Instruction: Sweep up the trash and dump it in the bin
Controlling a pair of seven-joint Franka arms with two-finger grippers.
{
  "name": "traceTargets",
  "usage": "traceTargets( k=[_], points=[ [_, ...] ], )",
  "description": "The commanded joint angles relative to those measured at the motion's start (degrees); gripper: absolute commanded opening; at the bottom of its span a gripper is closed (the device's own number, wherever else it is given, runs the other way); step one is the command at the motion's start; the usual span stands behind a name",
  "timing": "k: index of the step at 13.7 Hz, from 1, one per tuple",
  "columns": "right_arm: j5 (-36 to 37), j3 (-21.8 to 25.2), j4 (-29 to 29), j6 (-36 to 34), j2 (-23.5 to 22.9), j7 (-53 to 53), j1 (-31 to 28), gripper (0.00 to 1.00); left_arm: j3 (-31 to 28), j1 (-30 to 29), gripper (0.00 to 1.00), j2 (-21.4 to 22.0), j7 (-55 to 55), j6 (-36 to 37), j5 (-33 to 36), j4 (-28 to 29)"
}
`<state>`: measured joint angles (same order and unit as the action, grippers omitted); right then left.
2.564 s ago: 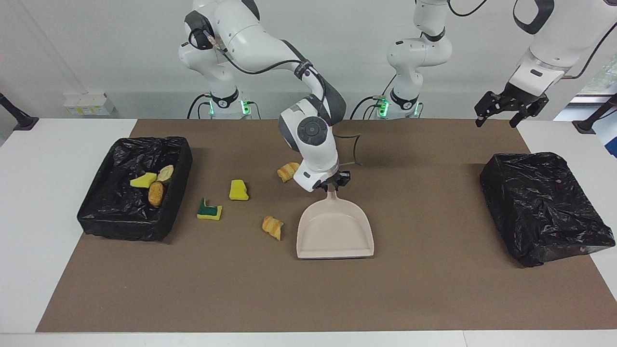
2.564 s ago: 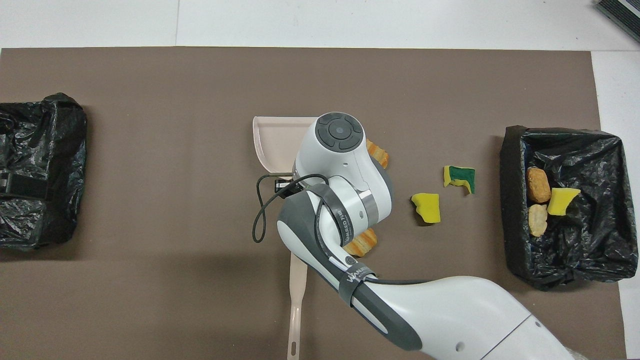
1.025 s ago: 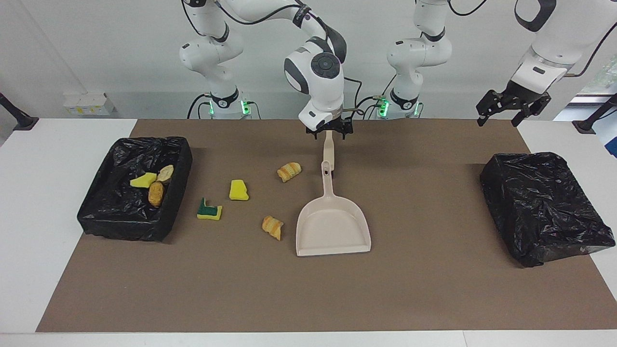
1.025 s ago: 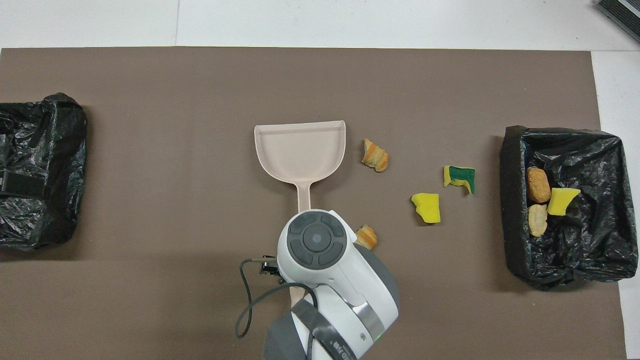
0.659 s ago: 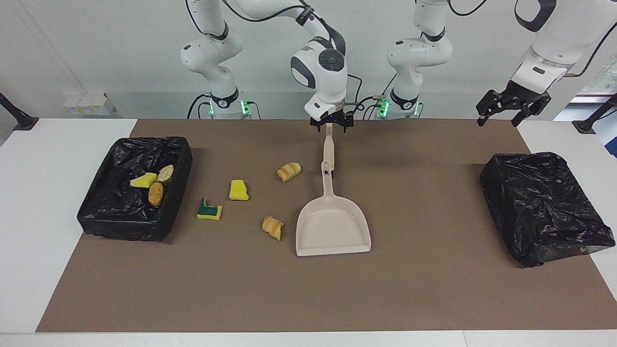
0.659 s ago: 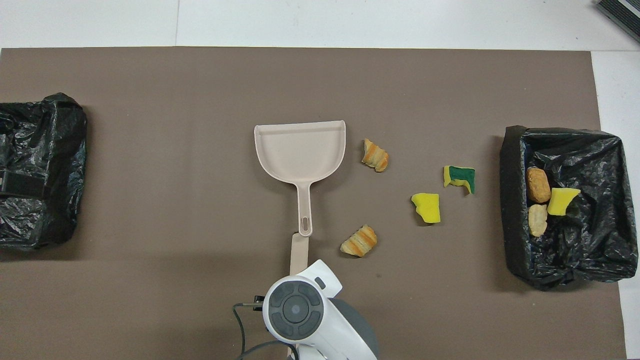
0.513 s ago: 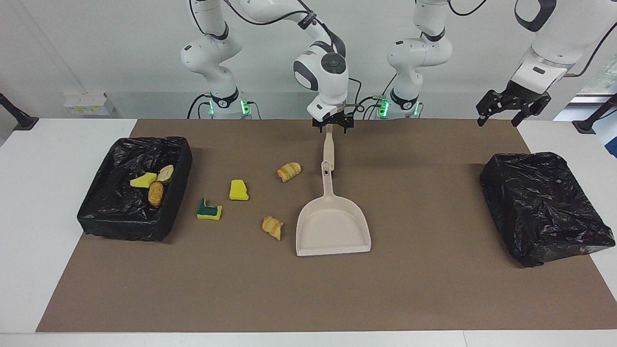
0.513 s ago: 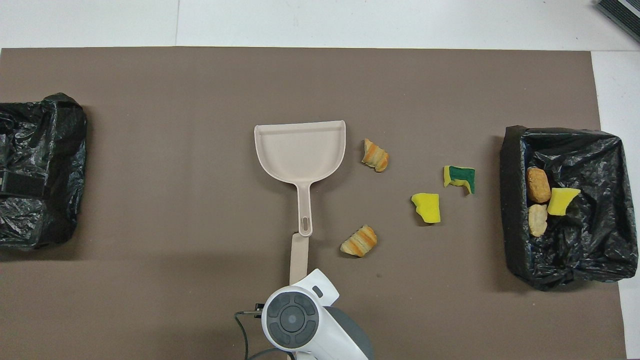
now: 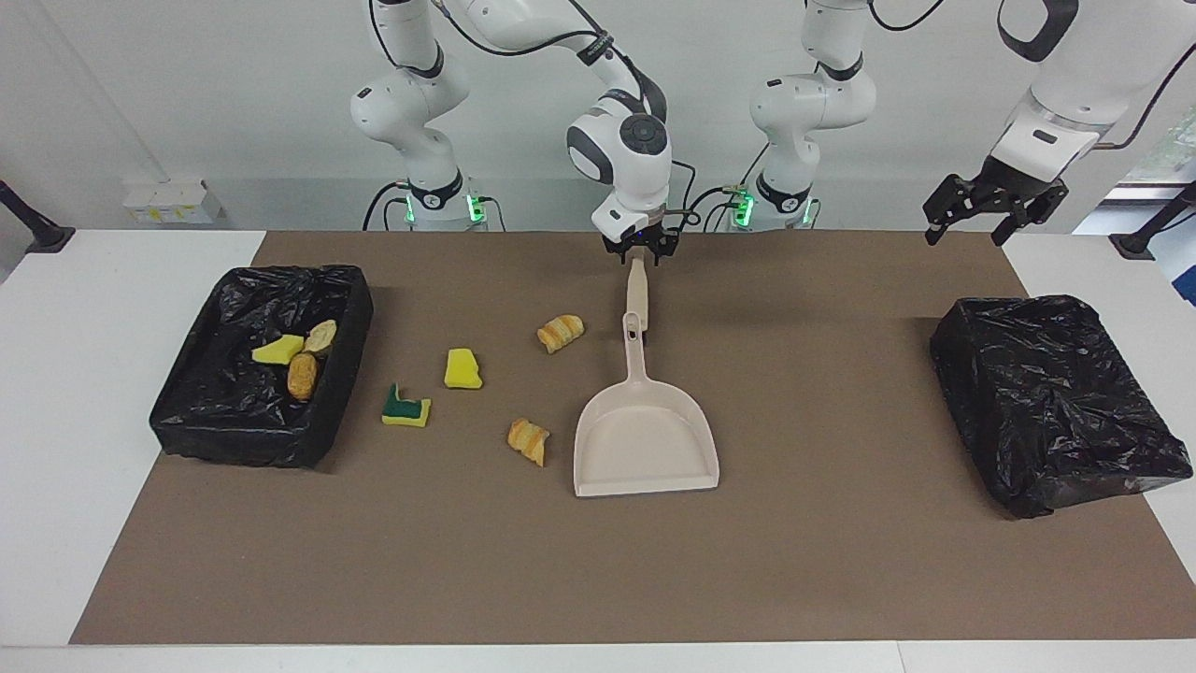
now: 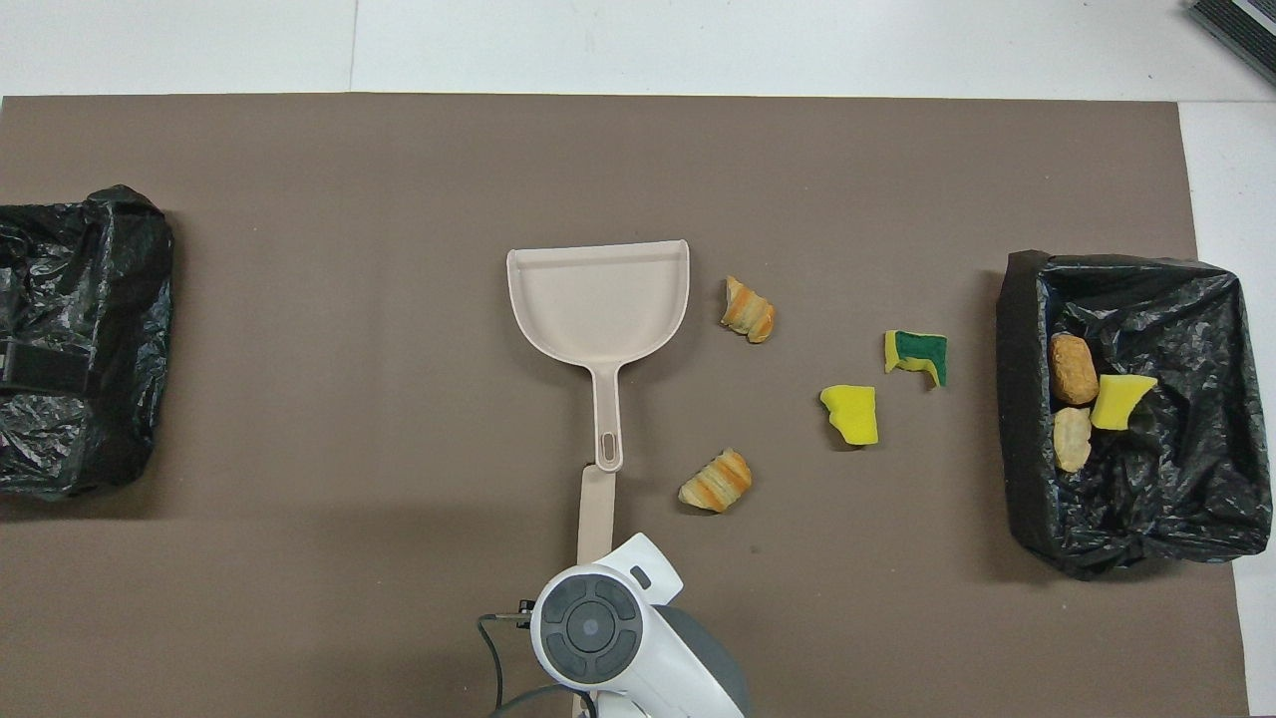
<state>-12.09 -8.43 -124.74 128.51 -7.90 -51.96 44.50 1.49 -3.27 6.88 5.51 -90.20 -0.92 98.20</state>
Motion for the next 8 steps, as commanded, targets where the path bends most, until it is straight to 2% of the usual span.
traceTargets(
  k=[1,4,8],
  points=[
    [-0.83,-0.36,-0.41,-0.19,0.61,-0.08,-0.73,0.66,0.00,-0.77,1.00,0.67,-0.41,0.91,-0.05,-1.00],
    [-1.00,-0.36,0.03,-4.13,0.87,-0.51,-0.56,0.66,0.00,-0.95,1.00,0.85,0.03,1.25,0.30,-1.00],
    [-3.37,-0.36,0.12,-6.07,2.10,-0.42,-0.64,0.65,0.71,0.11,1.00,0.85,0.03,0.38,-0.22,-0.21]
  ],
)
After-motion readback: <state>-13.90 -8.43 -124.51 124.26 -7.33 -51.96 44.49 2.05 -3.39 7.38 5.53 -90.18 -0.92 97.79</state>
